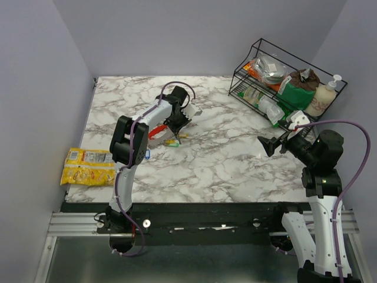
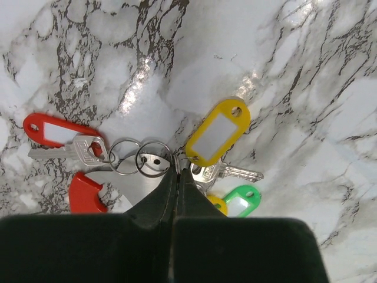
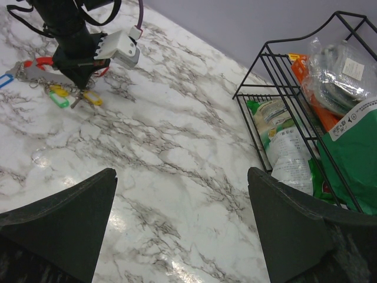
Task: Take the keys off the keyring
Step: Pick up the keyring from the center of the board.
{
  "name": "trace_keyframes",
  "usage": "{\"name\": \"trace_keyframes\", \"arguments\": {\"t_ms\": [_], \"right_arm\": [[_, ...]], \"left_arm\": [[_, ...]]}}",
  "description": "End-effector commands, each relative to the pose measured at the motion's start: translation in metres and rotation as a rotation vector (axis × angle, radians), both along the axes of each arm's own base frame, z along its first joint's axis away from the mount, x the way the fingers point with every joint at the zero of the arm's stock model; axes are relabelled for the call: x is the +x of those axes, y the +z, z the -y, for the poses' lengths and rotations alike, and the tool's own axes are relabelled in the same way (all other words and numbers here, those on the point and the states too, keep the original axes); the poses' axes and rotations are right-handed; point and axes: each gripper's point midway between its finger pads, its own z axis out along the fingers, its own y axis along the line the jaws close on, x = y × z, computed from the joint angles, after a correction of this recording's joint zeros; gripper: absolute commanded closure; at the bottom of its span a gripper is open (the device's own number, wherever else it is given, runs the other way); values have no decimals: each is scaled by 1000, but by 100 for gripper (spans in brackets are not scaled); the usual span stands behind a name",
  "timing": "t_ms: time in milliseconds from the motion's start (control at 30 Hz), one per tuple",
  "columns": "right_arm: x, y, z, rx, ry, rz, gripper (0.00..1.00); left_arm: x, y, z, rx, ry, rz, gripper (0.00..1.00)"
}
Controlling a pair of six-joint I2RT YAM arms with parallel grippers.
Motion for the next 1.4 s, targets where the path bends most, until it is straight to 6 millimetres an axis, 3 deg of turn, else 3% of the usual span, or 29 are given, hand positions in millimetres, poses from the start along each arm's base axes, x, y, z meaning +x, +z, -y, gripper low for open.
{"name": "trace_keyframes", "arguments": {"t_ms": [0, 267, 600, 933, 1167, 1367], "right_arm": [[-3, -4, -5, -2, 32, -1, 0], [-16, -9, -24, 11, 165, -22, 0], [-50, -5, -58, 81, 428, -56, 4], [-41, -4, -71, 81, 437, -100, 4], [-32, -8, -94, 64, 459, -141, 5], [-23, -21, -115, -1, 470, -147, 7]], "left_arm": [[-5, 28, 9, -66, -17, 18, 100], [-27, 66, 19, -163, -65, 21, 100], [-76, 95, 42, -269, -160, -21, 100], [-128, 150, 71, -401, -304, -27, 100], [-159, 183, 87, -499, -401, -59, 100], [-174, 204, 101, -577, -444, -80, 100]]}}
